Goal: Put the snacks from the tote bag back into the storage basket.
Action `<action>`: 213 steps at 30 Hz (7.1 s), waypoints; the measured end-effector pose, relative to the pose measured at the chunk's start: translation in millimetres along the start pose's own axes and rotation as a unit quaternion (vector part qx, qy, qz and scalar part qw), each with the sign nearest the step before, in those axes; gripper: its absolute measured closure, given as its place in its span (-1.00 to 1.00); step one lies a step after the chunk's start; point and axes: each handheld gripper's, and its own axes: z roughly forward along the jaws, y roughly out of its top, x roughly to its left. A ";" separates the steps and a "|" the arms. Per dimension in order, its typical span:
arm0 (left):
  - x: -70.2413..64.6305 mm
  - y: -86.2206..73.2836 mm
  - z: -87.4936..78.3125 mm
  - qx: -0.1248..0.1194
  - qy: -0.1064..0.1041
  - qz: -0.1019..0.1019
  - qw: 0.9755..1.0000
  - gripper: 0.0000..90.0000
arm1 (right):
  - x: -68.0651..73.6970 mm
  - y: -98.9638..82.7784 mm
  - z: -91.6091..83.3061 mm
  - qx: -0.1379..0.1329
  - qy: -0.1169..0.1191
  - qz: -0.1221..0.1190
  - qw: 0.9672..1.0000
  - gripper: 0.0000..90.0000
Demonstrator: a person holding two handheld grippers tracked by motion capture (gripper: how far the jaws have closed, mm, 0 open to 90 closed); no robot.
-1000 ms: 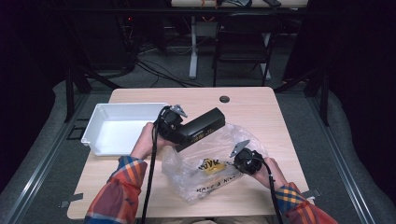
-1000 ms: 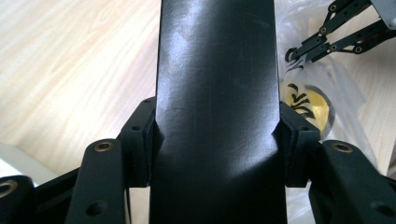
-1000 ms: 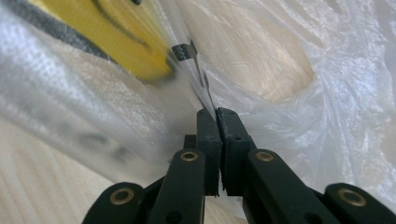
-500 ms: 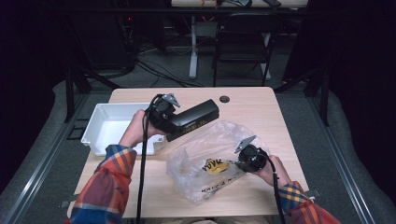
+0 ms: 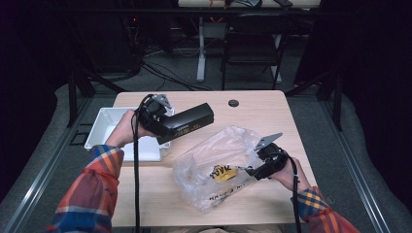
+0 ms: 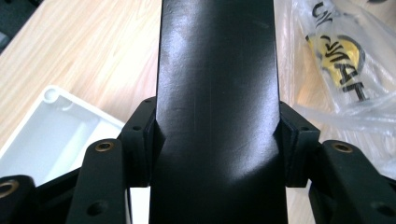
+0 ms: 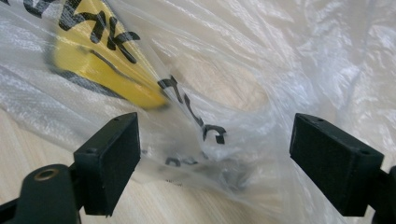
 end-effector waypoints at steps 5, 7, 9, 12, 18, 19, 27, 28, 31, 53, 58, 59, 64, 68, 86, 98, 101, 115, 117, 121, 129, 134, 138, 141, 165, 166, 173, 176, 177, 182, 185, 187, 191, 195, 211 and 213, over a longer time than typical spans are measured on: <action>7.5 -11.8 -9.0 -0.005 0.004 0.001 1.000 -0.04 | -6.9 -7.1 -6.4 -0.008 0.000 0.016 1.000 -0.72; 10.6 -16.6 -12.4 -0.004 0.008 0.003 1.000 -0.04 | -9.1 -10.2 -9.1 -0.010 -0.004 0.023 1.000 -0.73; 14.2 -21.7 -15.7 0.001 0.011 0.007 1.000 -0.04 | -10.9 -13.4 -11.4 -0.013 -0.005 0.027 1.000 -0.72; 19.4 -30.8 -20.7 0.004 0.014 0.005 1.000 -0.04 | -13.0 -19.0 -15.3 -0.013 -0.004 0.034 0.999 -0.72; 31.2 -53.8 -29.7 0.003 0.023 -0.007 1.000 -0.04 | -17.4 -31.5 -21.7 -0.013 -0.014 0.047 0.999 -0.72; 33.5 -57.8 -31.0 0.006 0.022 -0.007 1.000 -0.04 | -17.6 -33.0 -22.8 -0.012 -0.014 0.050 0.999 -0.72; 43.6 -86.4 -37.6 0.003 0.036 -0.006 0.999 -0.04 | -21.4 -45.6 -26.9 -0.011 -0.021 0.066 0.998 -0.72; 44.4 -89.9 -38.4 0.004 0.040 -0.003 0.999 -0.04 | -22.3 -47.1 -27.2 -0.009 -0.023 0.068 0.997 -0.72; 48.0 -99.6 -40.1 0.010 0.041 -0.004 0.999 -0.04 | -24.2 -50.8 -27.6 -0.003 -0.023 0.074 0.997 -0.72; 64.8 -144.9 -31.7 0.028 0.027 -0.014 0.999 -0.04 | -26.4 -53.9 -26.5 0.004 -0.031 0.078 0.996 -0.71; 67.6 -149.9 -24.5 0.043 0.022 -0.011 0.999 -0.04 | -26.6 -54.2 -26.6 0.006 -0.031 0.077 0.997 -0.71; 68.1 -151.0 -22.8 0.047 0.022 -0.012 0.999 -0.04 | -26.6 -54.2 -26.5 0.006 -0.030 0.077 0.997 -0.71; 71.9 -157.3 -16.1 0.050 0.020 -0.015 0.998 -0.04 | -27.0 -54.4 -26.6 0.008 -0.033 0.076 0.997 -0.71; 74.0 -159.4 -10.8 0.061 0.018 -0.016 0.998 -0.04 | -26.9 -54.5 -26.1 0.006 -0.035 0.077 0.996 -0.71; 83.5 -161.1 22.1 0.091 0.015 -0.005 0.996 -0.04 | -27.1 -55.3 -24.3 0.007 -0.041 0.079 0.996 -0.71; 89.6 -162.0 39.0 0.098 0.009 0.002 0.995 -0.04 | -27.2 -55.4 -22.6 0.011 -0.044 0.077 0.996 -0.71; 90.3 -161.9 40.4 0.099 0.010 0.008 0.995 -0.05 | -27.3 -55.0 -22.9 0.012 -0.042 0.075 0.996 -0.71; 91.2 -173.2 50.0 0.117 0.016 0.019 0.993 -0.08 | -28.0 -56.0 -23.5 0.008 -0.044 0.078 0.996 -0.71; 91.1 -173.3 51.8 0.129 0.026 0.021 0.991 -0.12 | -28.2 -56.1 -23.3 0.008 -0.043 0.078 0.996 -0.71; 92.7 -176.6 53.0 0.132 0.038 -0.003 0.990 -0.46 | -28.6 -56.5 -23.3 0.010 -0.044 0.080 0.996 -0.71; 92.6 -181.5 39.3 0.082 0.048 -0.048 0.994 -0.77 | -29.9 -56.8 -24.9 0.011 -0.043 0.078 0.996 -0.71; 91.6 -178.7 28.7 0.046 0.063 -0.078 0.994 -0.88 | -27.9 -55.1 -24.8 0.009 -0.049 0.076 0.996 -0.71; 89.9 -172.3 20.7 0.022 0.097 -0.119 0.988 -0.90 | -26.7 -55.0 -23.4 0.006 -0.056 0.073 0.996 -0.71; 86.0 -165.6 18.1 0.002 0.118 -0.144 0.983 -0.88 | -25.0 -54.0 -22.2 0.010 -0.056 0.069 0.996 -0.71; 72.7 -98.4 69.9 -0.051 0.180 -0.316 0.930 0.75 | -20.3 -56.1 -19.0 0.013 -0.059 0.061 0.996 -0.67; 73.7 -96.5 73.4 -0.044 0.182 -0.318 0.929 0.79 | -20.7 -56.4 -18.7 0.015 -0.060 0.061 0.996 -0.67; 78.0 -90.3 91.3 -0.023 0.193 -0.320 0.927 0.94 | -21.4 -57.0 -19.0 0.020 -0.059 0.059 0.996 -0.67; 79.0 -90.8 94.3 -0.021 0.182 -0.322 0.929 0.98 | -21.6 -57.4 -19.0 0.019 -0.060 0.059 0.996 -0.67; 78.9 -90.9 95.2 -0.017 0.176 -0.321 0.930 0.99 | -21.9 -57.5 -18.9 0.018 -0.059 0.059 0.996 -0.67; 76.1 -90.5 96.7 -0.013 0.163 -0.321 0.933 1.00 | -21.5 -57.2 -18.6 0.018 -0.061 0.059 0.996 -0.66; 73.4 -90.1 97.0 -0.009 0.158 -0.315 0.936 1.00 | -21.7 -57.0 -18.3 0.019 -0.057 0.059 0.996 -0.66; 71.2 -90.0 97.4 -0.008 0.157 -0.314 0.936 1.00 | -21.9 -56.9 -18.7 0.022 -0.057 0.059 0.996 -0.66; 68.3 -89.6 96.8 -0.006 0.156 -0.309 0.938 1.00 | -22.0 -57.2 -18.3 0.018 -0.061 0.061 0.996 -0.66; 65.6 -90.0 96.3 -0.001 0.156 -0.301 0.941 1.00 | -22.0 -57.3 -18.8 0.017 -0.062 0.061 0.996 -0.66; 55.6 -89.4 74.8 -0.022 0.180 -0.279 0.943 0.29 | -24.1 -57.6 -22.8 0.013 -0.063 0.064 0.996 -0.67; 52.3 -89.1 68.0 -0.026 0.198 -0.276 0.940 0.00 | -24.0 -57.7 -23.8 0.012 -0.067 0.065 0.996 -0.67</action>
